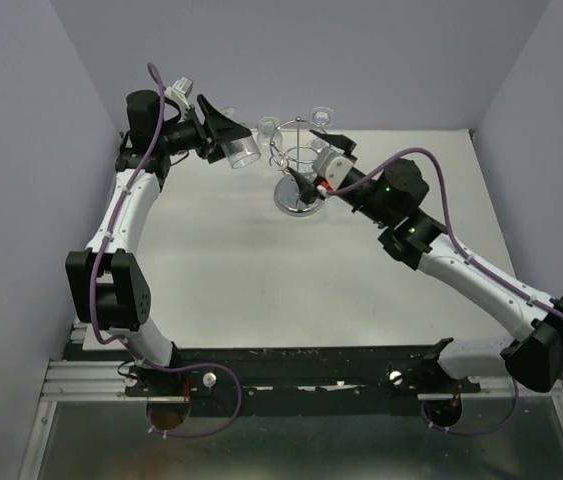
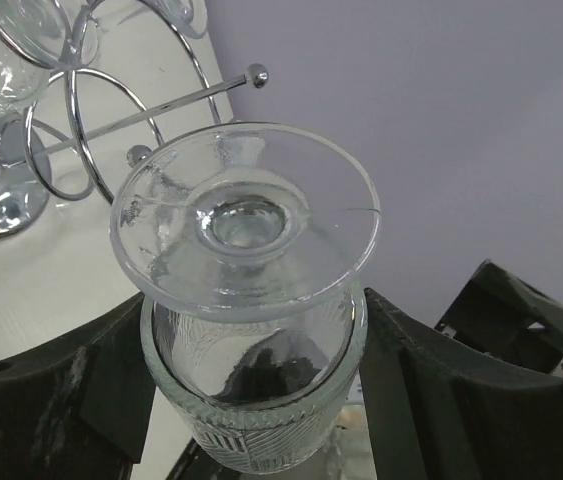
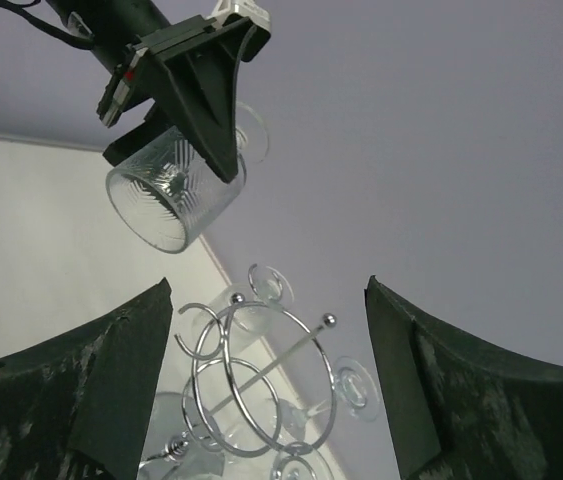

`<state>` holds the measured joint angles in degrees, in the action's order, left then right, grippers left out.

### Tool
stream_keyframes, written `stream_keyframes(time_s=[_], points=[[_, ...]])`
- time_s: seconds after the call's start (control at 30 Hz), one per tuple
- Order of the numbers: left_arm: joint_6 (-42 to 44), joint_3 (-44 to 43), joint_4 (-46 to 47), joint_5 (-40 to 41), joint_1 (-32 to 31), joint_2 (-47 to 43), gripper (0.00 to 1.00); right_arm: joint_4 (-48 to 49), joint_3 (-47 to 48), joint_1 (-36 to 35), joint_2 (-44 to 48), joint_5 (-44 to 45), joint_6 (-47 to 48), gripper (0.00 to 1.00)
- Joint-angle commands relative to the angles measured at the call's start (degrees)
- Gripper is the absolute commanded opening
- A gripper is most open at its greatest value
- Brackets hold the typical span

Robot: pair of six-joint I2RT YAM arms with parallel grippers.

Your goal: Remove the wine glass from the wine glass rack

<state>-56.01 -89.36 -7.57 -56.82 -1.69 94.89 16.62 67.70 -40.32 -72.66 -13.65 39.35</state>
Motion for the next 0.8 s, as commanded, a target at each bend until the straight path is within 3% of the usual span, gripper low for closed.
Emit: stream_keyframes(time_s=[0.0, 0.13, 0.3, 0.77], points=[[-15.9, 5.2, 15.8, -5.1, 0.5, -1.6, 0.00, 11.3, -1.6, -4.9, -4.1, 5.1, 1.9, 0.84], [-24.7, 10.2, 23.0, -6.5, 0.6, -2.3, 0.00, 8.3, 0.9, -7.0, -7.3, 2.9, -0.4, 0.77], [-36.5, 14.3, 23.7, -5.6, 0.6, -3.0, 0.00, 6.0, 3.8, -7.6, -10.6, 3.6, 0.2, 0.67], [-47.1, 19.4, 23.4, -3.0, 1.2, -5.7, 0.00, 0.3, 9.8, -7.9, -17.9, 4.4, 1.0, 0.54]])
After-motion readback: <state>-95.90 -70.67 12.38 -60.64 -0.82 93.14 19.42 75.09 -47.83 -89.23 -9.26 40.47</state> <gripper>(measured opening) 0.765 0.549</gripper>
